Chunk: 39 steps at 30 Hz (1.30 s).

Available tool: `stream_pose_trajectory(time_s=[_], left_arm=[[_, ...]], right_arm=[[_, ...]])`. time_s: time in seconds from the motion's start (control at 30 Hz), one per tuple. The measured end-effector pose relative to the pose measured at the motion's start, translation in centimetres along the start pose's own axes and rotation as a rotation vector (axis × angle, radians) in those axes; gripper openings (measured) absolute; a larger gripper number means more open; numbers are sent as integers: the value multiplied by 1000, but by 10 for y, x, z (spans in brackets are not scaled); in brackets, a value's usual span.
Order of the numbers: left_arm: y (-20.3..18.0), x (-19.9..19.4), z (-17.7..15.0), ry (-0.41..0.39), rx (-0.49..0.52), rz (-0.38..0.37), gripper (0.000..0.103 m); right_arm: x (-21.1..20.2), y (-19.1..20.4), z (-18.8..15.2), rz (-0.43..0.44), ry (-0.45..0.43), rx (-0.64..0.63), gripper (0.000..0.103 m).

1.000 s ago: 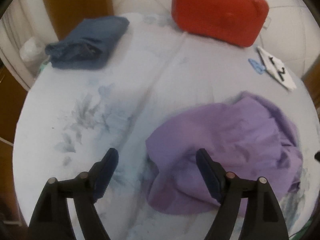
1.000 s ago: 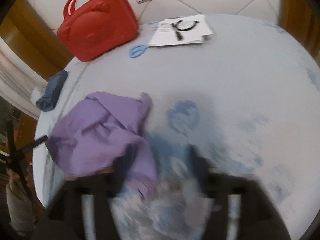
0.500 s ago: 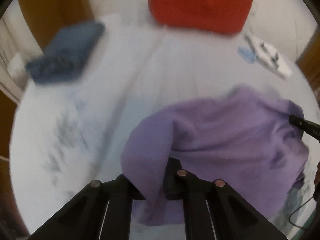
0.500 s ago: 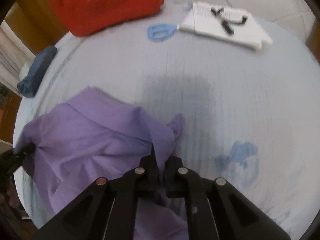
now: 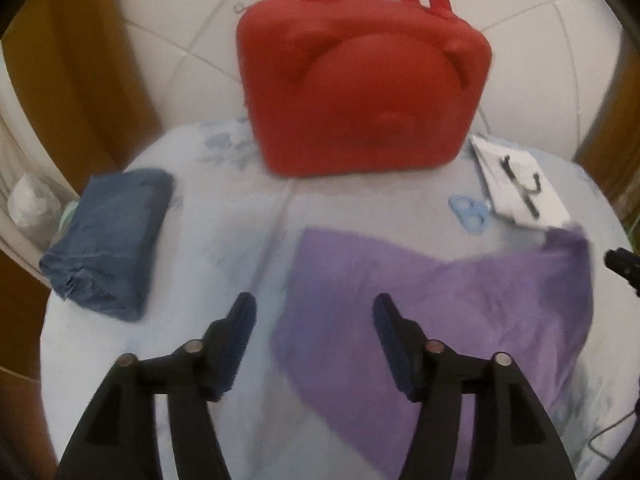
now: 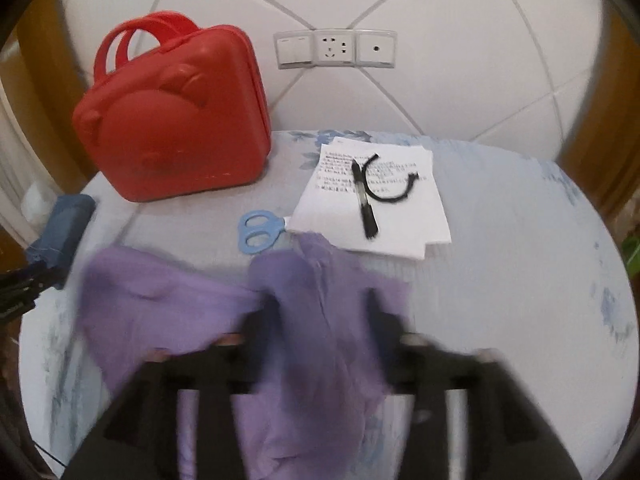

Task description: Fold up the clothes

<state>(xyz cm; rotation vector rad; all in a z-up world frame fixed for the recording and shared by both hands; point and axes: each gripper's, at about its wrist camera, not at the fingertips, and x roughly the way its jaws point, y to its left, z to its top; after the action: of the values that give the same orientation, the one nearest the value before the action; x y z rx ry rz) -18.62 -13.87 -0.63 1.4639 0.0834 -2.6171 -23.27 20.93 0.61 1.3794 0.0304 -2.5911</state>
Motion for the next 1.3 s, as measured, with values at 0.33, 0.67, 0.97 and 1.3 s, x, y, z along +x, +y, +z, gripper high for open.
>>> stream_pose_trajectory(time_s=[0.33, 0.67, 0.97, 1.3], left_arm=[[24, 57, -65, 126, -14, -24, 68], [-9, 77, -66, 120, 129, -82, 5], [39, -21, -98, 22, 20, -145, 5], [-17, -70, -212, 269, 124, -346, 20]], right_arm=[[-18, 25, -127, 141, 164, -12, 69], [-16, 108, -203, 235, 251, -59, 84], [0, 139, -208, 98, 220, -170, 9], [-119, 39, -243, 117, 332, -104, 9]])
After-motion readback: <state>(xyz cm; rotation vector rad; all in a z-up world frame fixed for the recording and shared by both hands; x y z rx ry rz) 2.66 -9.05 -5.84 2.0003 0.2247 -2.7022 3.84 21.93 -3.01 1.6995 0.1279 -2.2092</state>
